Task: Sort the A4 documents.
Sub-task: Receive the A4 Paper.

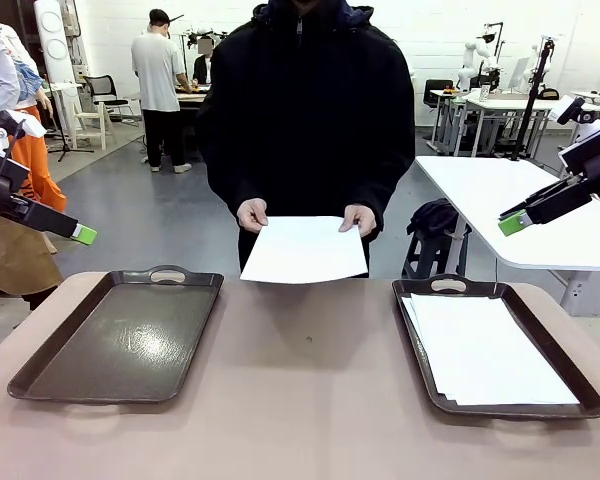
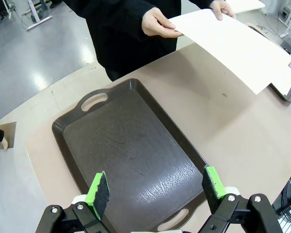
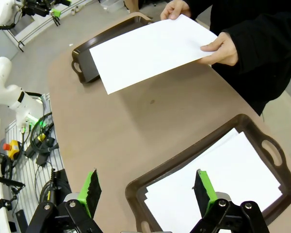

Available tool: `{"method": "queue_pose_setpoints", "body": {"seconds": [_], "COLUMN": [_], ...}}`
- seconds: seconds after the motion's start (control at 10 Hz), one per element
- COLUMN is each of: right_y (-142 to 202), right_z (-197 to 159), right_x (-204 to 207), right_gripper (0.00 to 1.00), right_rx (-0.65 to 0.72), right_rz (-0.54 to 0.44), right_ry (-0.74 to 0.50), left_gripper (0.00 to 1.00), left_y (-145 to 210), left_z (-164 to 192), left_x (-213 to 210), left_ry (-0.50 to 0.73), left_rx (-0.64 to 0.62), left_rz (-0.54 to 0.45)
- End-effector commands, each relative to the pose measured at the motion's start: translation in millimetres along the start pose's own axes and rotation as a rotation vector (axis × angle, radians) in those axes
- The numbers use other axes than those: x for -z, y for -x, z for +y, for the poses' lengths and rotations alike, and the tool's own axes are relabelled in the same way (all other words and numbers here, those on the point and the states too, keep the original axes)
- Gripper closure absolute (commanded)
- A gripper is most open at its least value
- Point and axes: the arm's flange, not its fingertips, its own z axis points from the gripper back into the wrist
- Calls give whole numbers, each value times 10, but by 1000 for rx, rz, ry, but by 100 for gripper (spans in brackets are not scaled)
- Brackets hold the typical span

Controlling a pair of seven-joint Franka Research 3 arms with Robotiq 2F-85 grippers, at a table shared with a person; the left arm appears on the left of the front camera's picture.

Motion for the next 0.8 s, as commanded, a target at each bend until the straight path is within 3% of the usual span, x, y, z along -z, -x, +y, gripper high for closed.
{"method": "queue_pose_setpoints", "body": {"seconds": [0.0,0.7], "right_y": [-7,-7], "right_z": [5,5], "right_x": [4,4], "right_gripper": [0,0], "right_rx": [2,2], "right_rz": [-8,-8], "right_ry": [-5,-5], "left_gripper": [0,0], "left_y": [13,13], "left_z": [17,17], "left_x": [21,21], "left_ry": [6,6], "left_rx": [-4,-4], "left_rz": [-9,-9]}}
